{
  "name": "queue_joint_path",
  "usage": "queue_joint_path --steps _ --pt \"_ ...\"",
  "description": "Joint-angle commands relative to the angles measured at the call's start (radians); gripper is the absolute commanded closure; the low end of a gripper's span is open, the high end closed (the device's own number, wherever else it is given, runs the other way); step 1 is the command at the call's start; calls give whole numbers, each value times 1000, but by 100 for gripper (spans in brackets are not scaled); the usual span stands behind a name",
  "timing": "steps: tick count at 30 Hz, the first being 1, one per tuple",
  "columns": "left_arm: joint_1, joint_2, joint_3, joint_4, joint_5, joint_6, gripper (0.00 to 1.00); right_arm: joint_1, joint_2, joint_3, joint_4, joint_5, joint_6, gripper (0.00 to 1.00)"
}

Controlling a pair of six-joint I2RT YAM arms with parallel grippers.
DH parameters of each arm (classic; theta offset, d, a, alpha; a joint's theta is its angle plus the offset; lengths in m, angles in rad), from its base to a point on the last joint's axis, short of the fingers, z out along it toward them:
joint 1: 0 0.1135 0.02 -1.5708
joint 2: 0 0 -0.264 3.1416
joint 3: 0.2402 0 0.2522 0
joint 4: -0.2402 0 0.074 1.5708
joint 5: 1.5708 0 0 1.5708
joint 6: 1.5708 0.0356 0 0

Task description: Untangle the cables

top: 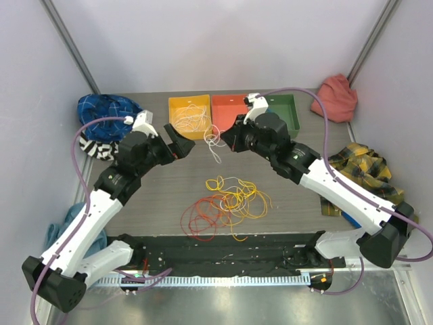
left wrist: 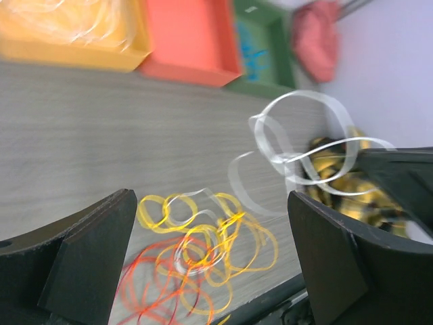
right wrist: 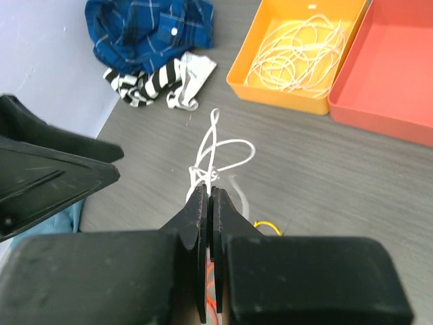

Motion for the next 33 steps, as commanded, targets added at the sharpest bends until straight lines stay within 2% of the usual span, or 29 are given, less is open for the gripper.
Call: queue_joint_path --steps 1,3,7,8,13,18,25,33 --pt "-13 -69 -57 298 63 24 0 1 -26 91 -61 -65 5 99" --pt "-11 -80 -46 349 83 -7 0 0 -39 79 -71 -71 19 99" --pt "-25 -1 0 364 256 -100 0 0 -56 48 -55 -86 49 99" --pt "-39 10 -5 394 263 -105 1 1 -58 40 -48 -85 54 99" --pt "-175 25 -41 445 182 -4 1 1 -65 36 -40 -88 72 99" --pt "-218 88 -35 433 180 15 4 1 -67 34 -29 -135 82 99" --pt "-226 115 -35 387 102 56 8 0 -87 22 -29 -134 83 99" --pt "-226 67 -60 372 11 85 12 1 -110 20 -31 -138 83 99"
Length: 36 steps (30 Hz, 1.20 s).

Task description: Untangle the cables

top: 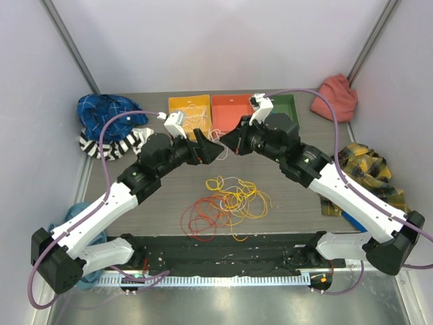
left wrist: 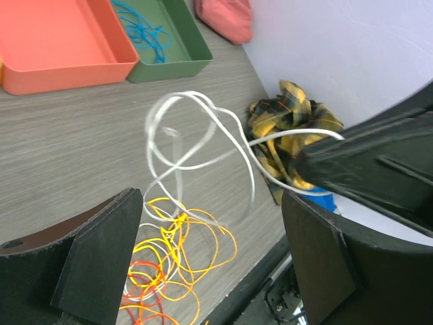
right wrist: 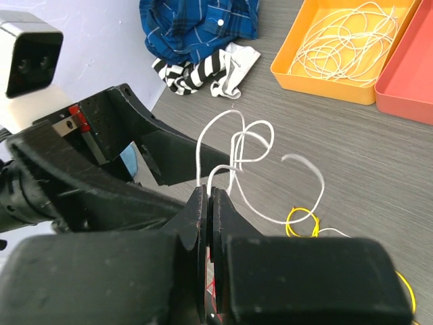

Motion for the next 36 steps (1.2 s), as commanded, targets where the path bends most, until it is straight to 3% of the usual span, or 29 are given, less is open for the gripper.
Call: queue_joint_path --steps 1,10,13,17,19,21,23,26,28,33,36 --pt "-2 -60 -22 21 -87 34 12 1 -47 1 32 -17 11 99" --pt "-2 -9 -25 76 -76 21 14 0 -56 -19 43 -46 30 99" --pt "-2 44 -8 99 -48 19 23 0 -58 -25 54 -64 44 99" --pt "-2 137 32 96 -32 36 52 0 -87 -27 49 -57 42 99" --pt "-2 157 41 83 -52 47 58 0 -101 -21 43 -46 34 99" --pt "-1 171 40 72 -67 56 55 1 -114 -9 35 -41 27 99" --pt "-2 173 30 79 -61 56 43 1 -121 -1 24 -37 22 99" --pt "-1 170 6 104 -66 44 34 0 -128 5 21 -43 24 99" --pt "-2 168 -6 130 -66 36 33 1 -134 5 23 -46 30 99" --pt "-1 145 -42 196 -60 21 20 1 -142 -1 23 -54 39 99" --pt "-1 127 -108 314 -34 4 17 1 -147 -4 26 -57 48 99"
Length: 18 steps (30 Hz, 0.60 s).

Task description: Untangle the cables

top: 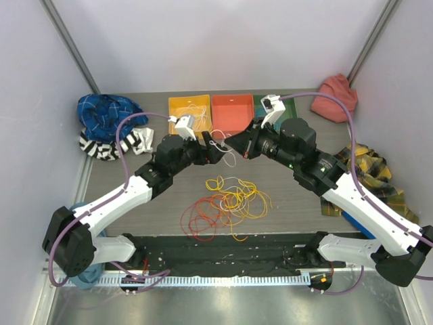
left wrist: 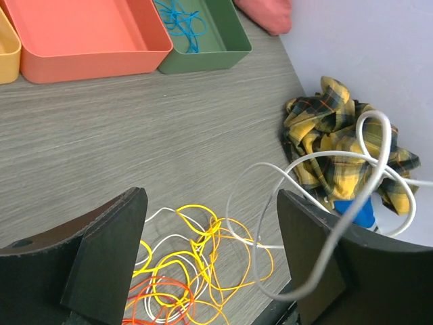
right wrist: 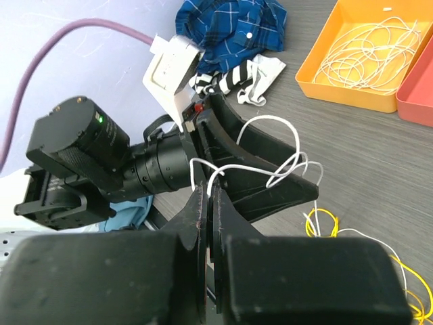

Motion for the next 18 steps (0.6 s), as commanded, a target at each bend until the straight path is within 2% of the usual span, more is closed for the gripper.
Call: queue_joint_path --steps 1,8,12,15,18 --pt "-1 -43 -76 206 29 -28 17 0 -30 26 28 -17 18 99" --pt "-1 67 -98 325 110 -98 21 1 -25 37 40 -29 31 99" --pt "-1 104 -148 475 138 -156 24 1 -24 49 48 -29 32 99" --pt "-1 130 -165 540 161 -184 31 0 -22 54 49 -30 32 99" --pt "-1 151 -175 576 184 -202 43 1 -19 55 54 -27 34 99"
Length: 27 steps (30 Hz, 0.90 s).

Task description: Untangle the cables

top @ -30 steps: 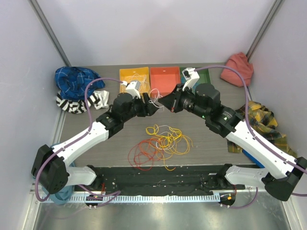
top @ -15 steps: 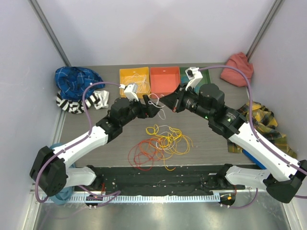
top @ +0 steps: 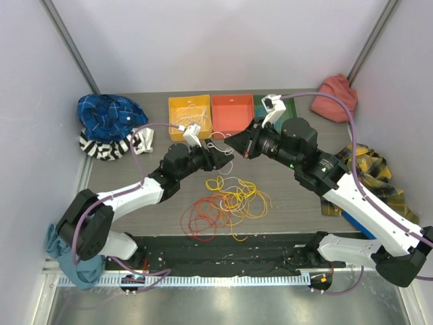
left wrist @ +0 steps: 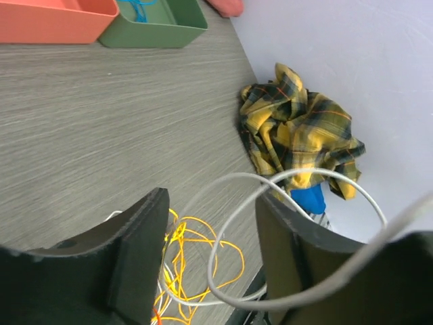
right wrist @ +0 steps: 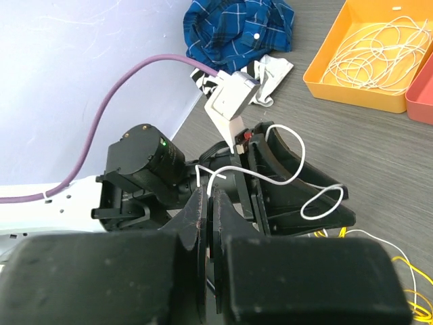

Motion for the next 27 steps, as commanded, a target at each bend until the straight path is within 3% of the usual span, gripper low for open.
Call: queue_joint_path --steps 1,3,4,5,6,11,14,17,21,27 --pt "-3 19 -5 180 46 -47 53 0 -15 52 53 -16 12 99" --pt "-1 11 -5 178 51 -41 68 0 -15 54 52 -8 9 99" --pt "-1 7 1 149 49 -27 92 1 -21 54 50 -5 7 99" --pt "-3 -4 10 105 40 -13 100 1 -26 58 47 12 -3 99" --pt "-1 -16 24 54 34 5 100 1 -29 65 35 22 -9 99" --pt "-1 -110 197 -581 -176 218 100 0 -76 127 -11 160 -81 99" --pt "37 -116 253 -812 -276 272 100 0 -95 170 -10 220 -108 99" --pt "138 -60 293 -940 -301 237 100 0 -106 207 -11 288 -134 99" --pt "337 59 349 -1124 -223 194 100 0 -165 243 2 416 -195 99" --pt "528 100 313 -1110 -109 133 100 -2 -250 255 32 570 -264 99"
